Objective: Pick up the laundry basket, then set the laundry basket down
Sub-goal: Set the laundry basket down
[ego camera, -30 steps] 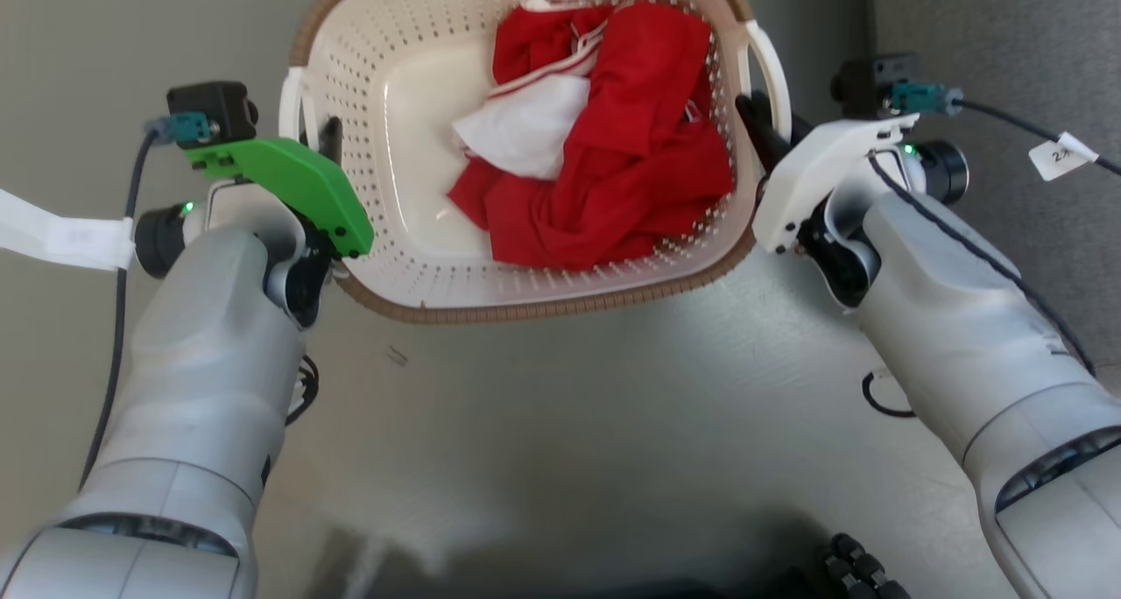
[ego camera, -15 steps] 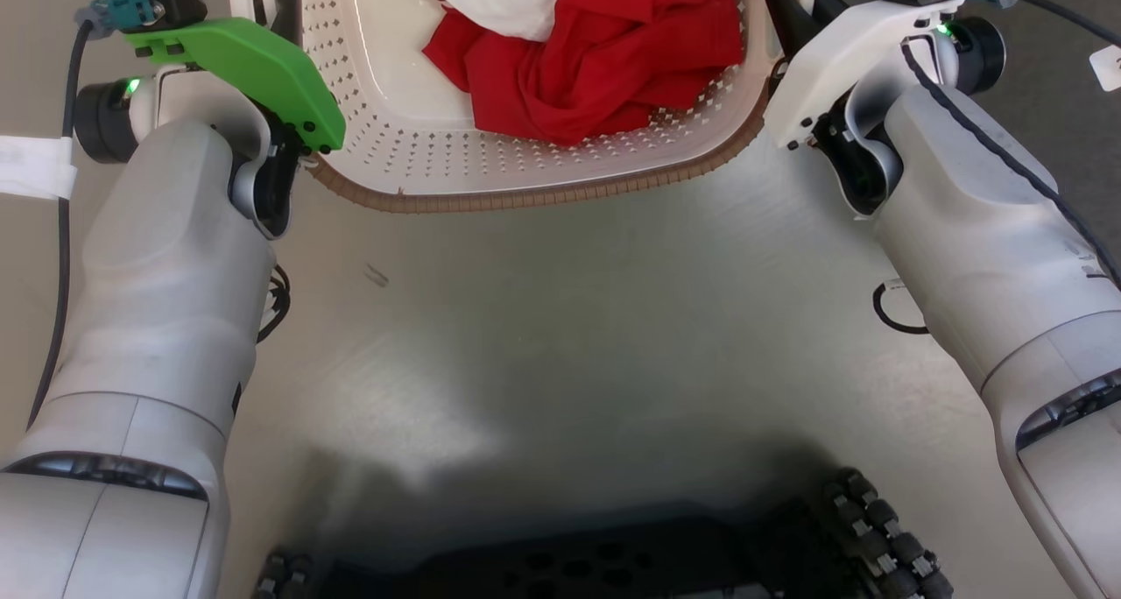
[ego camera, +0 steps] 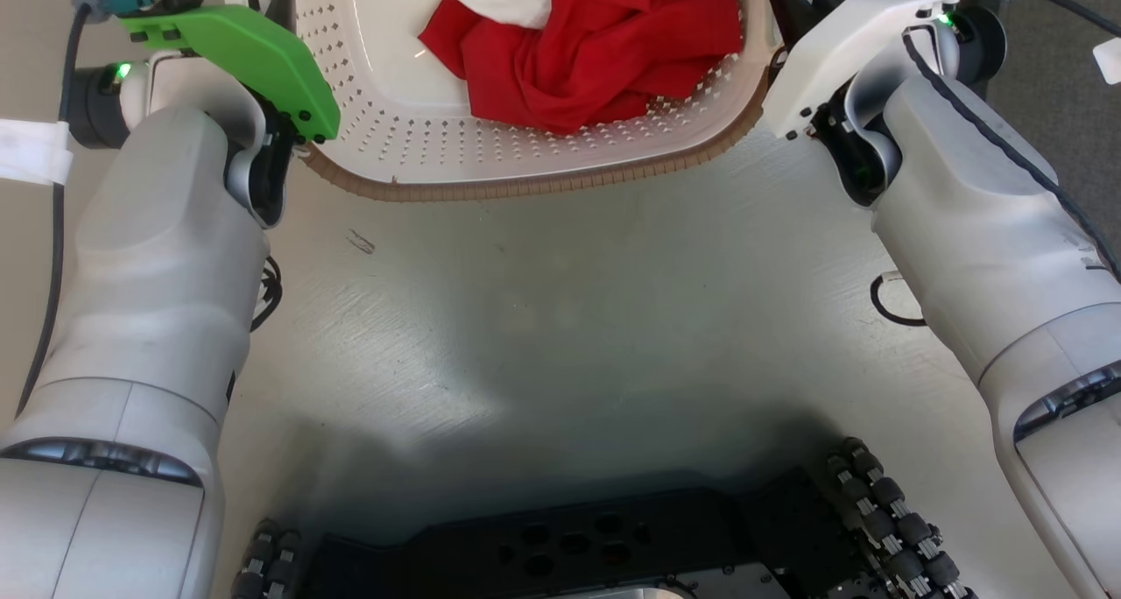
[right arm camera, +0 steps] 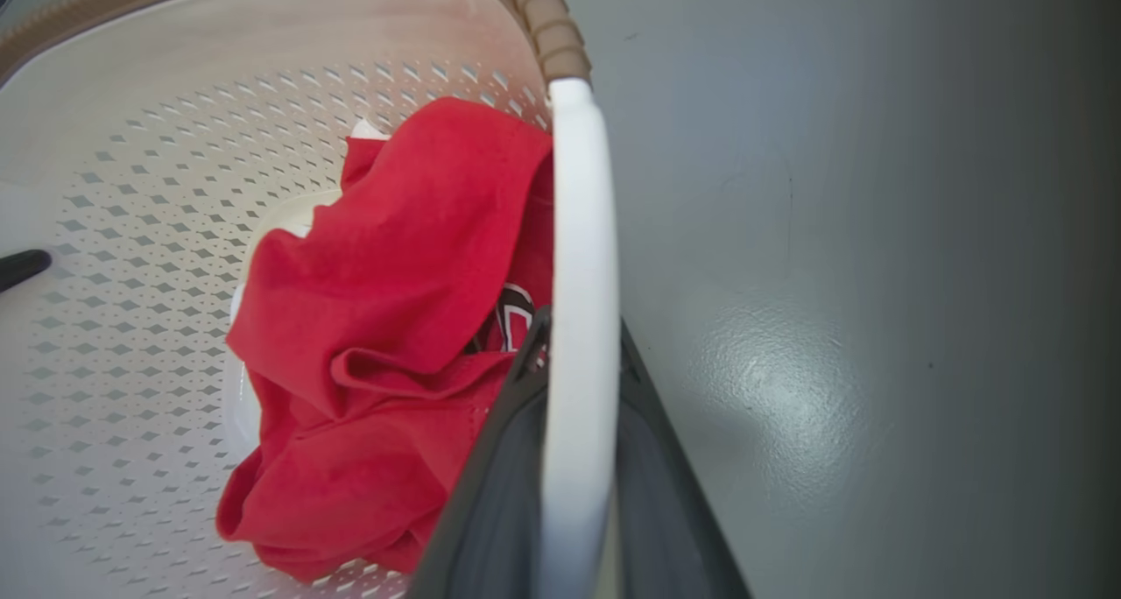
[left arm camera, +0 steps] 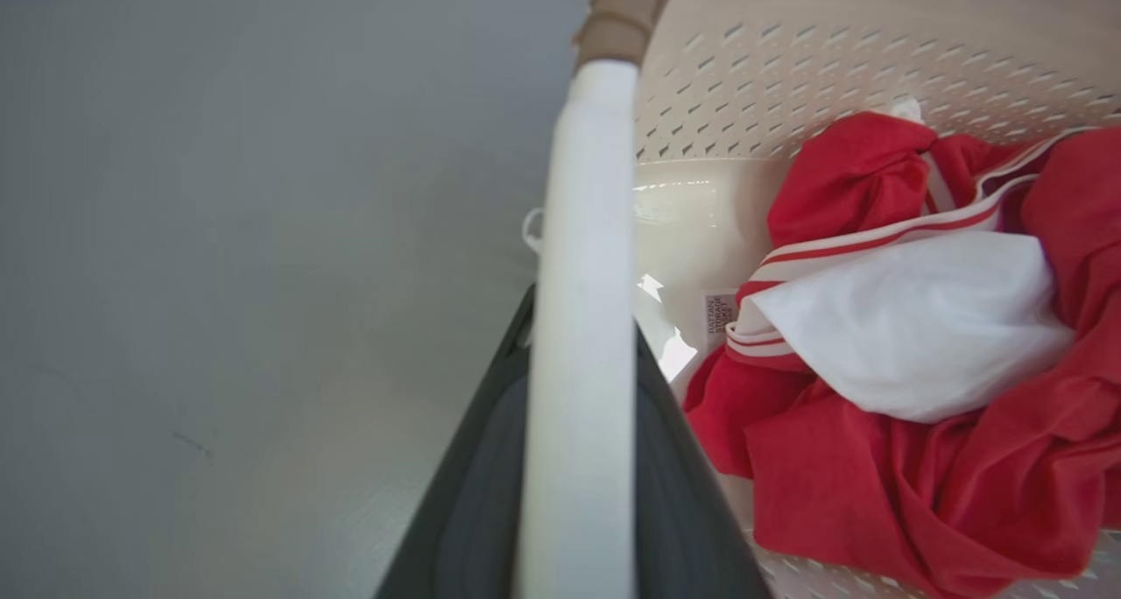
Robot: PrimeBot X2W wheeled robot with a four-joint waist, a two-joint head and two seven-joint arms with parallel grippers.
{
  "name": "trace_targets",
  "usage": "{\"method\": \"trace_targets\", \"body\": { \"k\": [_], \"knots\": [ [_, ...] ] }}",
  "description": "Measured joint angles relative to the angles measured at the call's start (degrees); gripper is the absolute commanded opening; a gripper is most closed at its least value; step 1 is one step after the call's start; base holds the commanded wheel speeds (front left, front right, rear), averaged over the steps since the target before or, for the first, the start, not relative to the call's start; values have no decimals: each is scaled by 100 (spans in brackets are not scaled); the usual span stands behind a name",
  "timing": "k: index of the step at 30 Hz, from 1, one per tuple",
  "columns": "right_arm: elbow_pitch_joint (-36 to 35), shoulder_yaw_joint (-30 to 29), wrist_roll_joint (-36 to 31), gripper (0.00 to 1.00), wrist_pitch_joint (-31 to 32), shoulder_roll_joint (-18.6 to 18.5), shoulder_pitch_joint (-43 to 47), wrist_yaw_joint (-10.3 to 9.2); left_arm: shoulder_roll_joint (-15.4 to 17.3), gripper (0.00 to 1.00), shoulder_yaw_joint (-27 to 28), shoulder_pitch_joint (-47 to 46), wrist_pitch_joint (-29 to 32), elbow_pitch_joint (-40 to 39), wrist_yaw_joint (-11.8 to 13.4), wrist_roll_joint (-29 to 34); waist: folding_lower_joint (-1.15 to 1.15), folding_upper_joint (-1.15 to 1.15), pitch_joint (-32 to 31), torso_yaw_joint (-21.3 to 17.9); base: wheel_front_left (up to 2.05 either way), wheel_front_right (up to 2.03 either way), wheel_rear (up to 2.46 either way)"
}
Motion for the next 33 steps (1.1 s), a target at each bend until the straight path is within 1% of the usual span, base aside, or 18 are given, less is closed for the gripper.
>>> {"method": "trace_targets", "body": {
  "k": [9, 15, 29, 30, 31, 33],
  "knots": [
    [2, -27, 0, 0, -94, 1, -86, 8, 7, 0, 8, -118, -52, 112, -47, 0, -1, 0, 97, -19, 0, 0, 0],
    [53, -30, 0, 0, -107, -1, -159, 55, 7, 0, 8, -172, -92, 136, -79, -1, -1, 0, 122, -14, 0, 0, 0],
    [172, -42, 7, 0, -130, 45, -208, 59, -18, 0, 16, -231, -94, 246, -147, -12, -1, 0, 97, 1, 0, 0, 0],
    [175, -41, 7, 93, -130, 46, -208, 64, -21, 98, 10, -233, -92, 258, -149, -14, -1, 0, 92, 3, 0, 0, 0],
    [180, -47, 9, 100, -127, 48, -214, 74, -16, 100, -12, -234, -89, 278, -155, -12, -1, 0, 85, 5, 0, 0, 0],
    [258, -41, 9, 100, -122, -45, -211, 66, 68, 100, -56, -234, -93, 325, -155, 41, 0, 0, 69, 9, 0, 0, 0]
  ]
}}
